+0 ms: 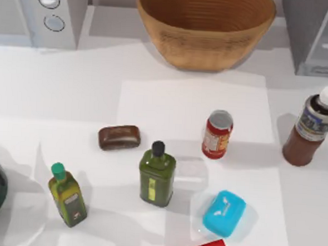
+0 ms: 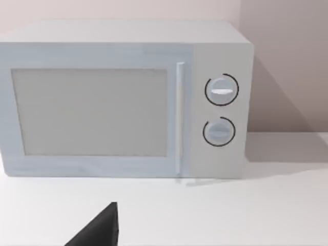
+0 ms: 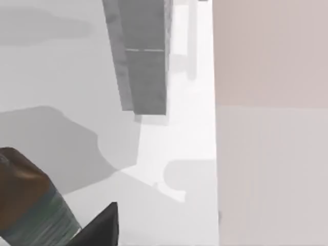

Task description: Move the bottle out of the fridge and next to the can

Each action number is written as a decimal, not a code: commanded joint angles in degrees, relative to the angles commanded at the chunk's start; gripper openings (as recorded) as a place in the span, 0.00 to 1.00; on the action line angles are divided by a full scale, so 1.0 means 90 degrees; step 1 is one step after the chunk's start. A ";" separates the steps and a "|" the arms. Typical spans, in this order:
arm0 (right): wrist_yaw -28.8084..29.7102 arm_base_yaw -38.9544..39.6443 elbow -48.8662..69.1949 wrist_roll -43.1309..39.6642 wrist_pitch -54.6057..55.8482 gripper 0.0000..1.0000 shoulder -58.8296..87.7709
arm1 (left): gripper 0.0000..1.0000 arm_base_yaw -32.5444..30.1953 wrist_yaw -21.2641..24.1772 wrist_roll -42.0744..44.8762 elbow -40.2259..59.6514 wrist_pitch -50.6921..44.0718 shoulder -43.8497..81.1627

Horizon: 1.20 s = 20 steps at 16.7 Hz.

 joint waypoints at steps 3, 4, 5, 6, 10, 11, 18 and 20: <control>-0.0039 -0.0065 0.0019 -0.0067 0.0020 1.00 0.0071 | 1.00 0.0000 0.0000 0.0000 0.0000 0.0000 0.0000; -0.0039 -0.0065 0.0019 -0.0067 0.0020 1.00 0.0071 | 1.00 0.0000 0.0000 0.0000 0.0000 0.0000 0.0000; -0.0039 -0.0065 0.0019 -0.0067 0.0020 1.00 0.0071 | 1.00 0.0000 0.0000 0.0000 0.0000 0.0000 0.0000; -0.0029 -0.0041 -0.0003 -0.0058 0.0013 1.00 0.0054 | 1.00 0.0000 0.0000 0.0000 0.0000 0.0000 0.0000; 0.0003 0.0236 -0.0012 0.0343 0.0381 1.00 0.0075 | 1.00 0.0000 0.0000 0.0000 0.0000 0.0000 0.0000; 0.0032 0.0411 -0.0017 0.0601 0.0614 1.00 0.0086 | 1.00 0.0000 0.0000 0.0000 0.0000 0.0000 0.0000; 0.0456 0.2470 -0.0082 0.4107 0.3421 1.00 0.0152 | 1.00 0.0000 0.0000 0.0000 0.0000 0.0000 0.0000; 0.0610 0.3178 -0.0109 0.5378 0.4408 1.00 0.0159 | 1.00 0.0000 0.0000 0.0000 0.0000 0.0000 0.0000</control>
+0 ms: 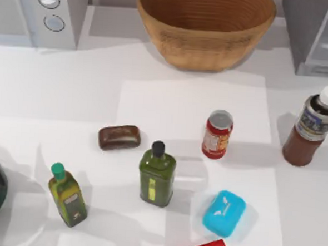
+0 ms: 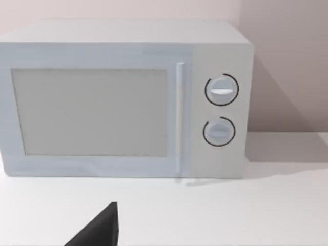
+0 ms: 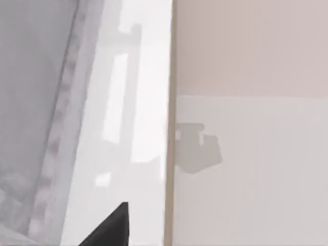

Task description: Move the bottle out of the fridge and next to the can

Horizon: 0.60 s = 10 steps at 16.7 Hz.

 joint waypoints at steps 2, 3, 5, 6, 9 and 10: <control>0.0149 0.0686 -0.0028 0.1180 0.0973 1.00 0.0001 | 1.00 0.0000 0.0000 0.0000 0.0000 0.0000 0.0000; 0.0220 0.1009 -0.0043 0.1703 0.1429 1.00 -0.0001 | 1.00 0.0000 0.0000 0.0000 0.0000 0.0000 0.0000; 0.0347 0.1590 -0.0069 0.2566 0.2227 1.00 -0.0008 | 1.00 0.0000 0.0000 0.0000 0.0000 0.0000 0.0000; 0.0400 0.1834 -0.0081 0.2898 0.2547 1.00 -0.0013 | 1.00 0.0000 0.0000 0.0000 0.0000 0.0000 0.0000; 0.0503 0.2305 -0.0103 0.3491 0.3117 1.00 -0.0025 | 1.00 0.0000 0.0000 0.0000 0.0000 0.0000 0.0000; 0.0515 0.2360 -0.0106 0.3558 0.3181 1.00 -0.0027 | 1.00 0.0000 0.0000 0.0000 0.0000 0.0000 0.0000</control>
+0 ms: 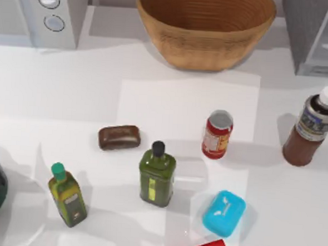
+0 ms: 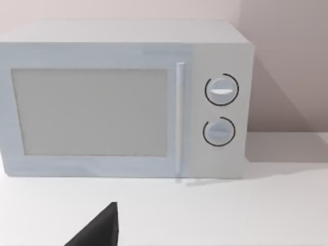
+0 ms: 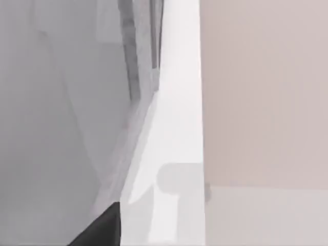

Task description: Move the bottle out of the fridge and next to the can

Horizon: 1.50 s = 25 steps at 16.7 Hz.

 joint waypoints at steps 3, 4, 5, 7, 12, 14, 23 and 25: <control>0.0001 0.0003 0.0000 0.0004 0.0004 1.00 0.0000 | 1.00 0.0000 0.0000 0.0000 0.0000 0.0000 0.0000; -0.0011 -0.0064 -0.0035 -0.0010 0.0019 1.00 -0.0036 | 1.00 0.0000 0.0000 0.0000 0.0000 0.0000 0.0000; 0.0001 -0.0052 -0.0039 0.0001 0.0026 1.00 -0.0039 | 1.00 0.0000 0.0000 0.0000 0.0000 0.0000 0.0000; 0.0182 0.0151 -0.0101 0.0167 0.0125 1.00 -0.0083 | 1.00 0.0000 0.0000 0.0000 0.0000 0.0000 0.0000; 0.1405 0.1750 -0.0583 0.1257 0.0744 1.00 -0.0377 | 1.00 0.0000 0.0000 0.0000 0.0000 0.0000 0.0000; 0.2092 0.2689 -0.0864 0.1851 0.1080 1.00 -0.0561 | 1.00 0.0000 0.0000 0.0000 0.0000 0.0000 0.0000; 0.4572 0.5735 -0.1941 0.3983 0.2290 1.00 -0.1354 | 1.00 0.0000 0.0000 0.0000 0.0000 0.0000 0.0000; 0.4603 0.5767 -0.1956 0.4012 0.2306 1.00 -0.1366 | 1.00 0.0000 0.0000 0.0000 0.0000 0.0000 0.0000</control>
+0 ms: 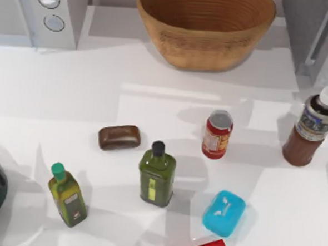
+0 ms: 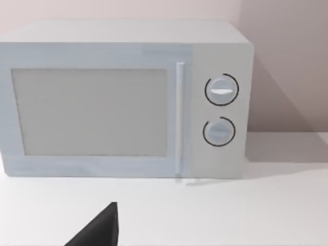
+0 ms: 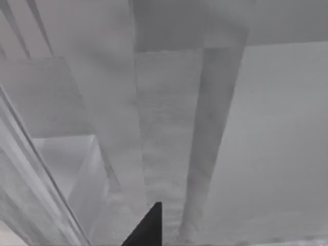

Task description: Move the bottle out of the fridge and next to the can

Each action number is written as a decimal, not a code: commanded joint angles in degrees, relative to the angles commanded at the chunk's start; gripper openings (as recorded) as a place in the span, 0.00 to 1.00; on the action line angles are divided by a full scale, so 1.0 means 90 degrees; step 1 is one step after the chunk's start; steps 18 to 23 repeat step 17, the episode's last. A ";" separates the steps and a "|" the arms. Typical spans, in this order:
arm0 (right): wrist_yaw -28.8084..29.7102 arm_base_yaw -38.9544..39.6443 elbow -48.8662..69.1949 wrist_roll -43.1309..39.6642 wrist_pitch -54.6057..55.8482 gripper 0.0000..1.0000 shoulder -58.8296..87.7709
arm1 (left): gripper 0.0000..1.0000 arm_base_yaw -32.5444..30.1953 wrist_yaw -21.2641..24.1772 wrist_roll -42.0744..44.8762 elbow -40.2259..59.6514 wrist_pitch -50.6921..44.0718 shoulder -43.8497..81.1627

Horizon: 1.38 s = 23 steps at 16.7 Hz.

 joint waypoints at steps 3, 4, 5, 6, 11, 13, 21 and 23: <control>0.0037 -0.0103 -0.0023 -0.0033 -0.0021 1.00 0.0032 | 1.00 0.0000 0.0000 0.0000 0.0000 0.0000 0.0000; 0.0039 -0.0105 -0.0006 -0.0032 -0.0025 1.00 0.0048 | 1.00 0.0000 0.0000 0.0000 0.0000 0.0000 0.0000; 0.0048 -0.0114 0.0079 -0.0026 -0.0042 1.00 0.0131 | 1.00 0.0000 0.0000 0.0000 0.0000 0.0000 0.0000; 0.0057 -0.0124 0.0232 -0.0018 -0.0074 1.00 0.0275 | 1.00 0.0000 0.0000 0.0000 0.0000 0.0000 0.0000; 0.0072 -0.0112 0.1673 -0.0010 -0.0367 1.00 0.1443 | 1.00 0.0000 0.0000 0.0000 0.0000 0.0000 0.0000; 0.0077 -0.0101 0.2281 -0.0012 -0.0483 1.00 0.1884 | 1.00 0.0000 0.0000 0.0000 0.0000 0.0000 0.0000; 0.0083 -0.0089 0.2855 -0.0013 -0.0605 1.00 0.2326 | 1.00 0.0000 0.0000 0.0000 0.0000 0.0000 0.0000; 0.0083 -0.0089 0.2855 -0.0013 -0.0605 1.00 0.2326 | 1.00 0.0000 0.0000 0.0000 0.0000 0.0000 0.0000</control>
